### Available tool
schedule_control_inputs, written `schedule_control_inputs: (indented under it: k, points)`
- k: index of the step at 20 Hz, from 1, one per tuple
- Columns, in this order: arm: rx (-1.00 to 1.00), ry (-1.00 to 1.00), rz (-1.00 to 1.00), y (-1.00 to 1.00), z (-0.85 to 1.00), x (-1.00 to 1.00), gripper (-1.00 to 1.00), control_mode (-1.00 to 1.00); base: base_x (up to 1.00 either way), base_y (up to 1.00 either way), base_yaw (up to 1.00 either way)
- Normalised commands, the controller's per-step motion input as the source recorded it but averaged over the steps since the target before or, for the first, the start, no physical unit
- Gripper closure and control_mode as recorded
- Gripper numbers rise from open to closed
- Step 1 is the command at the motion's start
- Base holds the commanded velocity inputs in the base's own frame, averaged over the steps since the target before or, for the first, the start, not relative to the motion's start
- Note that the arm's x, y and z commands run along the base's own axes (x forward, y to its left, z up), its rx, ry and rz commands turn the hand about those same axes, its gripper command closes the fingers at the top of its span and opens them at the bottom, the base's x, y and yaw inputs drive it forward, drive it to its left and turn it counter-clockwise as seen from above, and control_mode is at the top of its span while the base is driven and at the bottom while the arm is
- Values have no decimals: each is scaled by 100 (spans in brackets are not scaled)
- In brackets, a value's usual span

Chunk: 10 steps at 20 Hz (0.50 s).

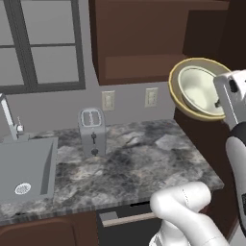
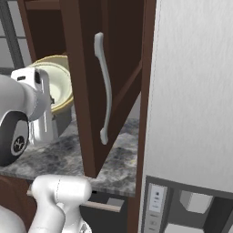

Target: Pick up the bowls on the counter and stack them on top of one another in the open cabinet. Place the smaller bowl on top of the larger bowl.

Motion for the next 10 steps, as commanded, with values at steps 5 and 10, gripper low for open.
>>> schedule_control_inputs:
  k: [5, 10]
  points:
    - [0, -11, 0, 8, 36, 9, 100, -100, 0, 0, 0]
    - [0, -1, 0, 0, 3, 2, 100, -100, 0, 0, 0]
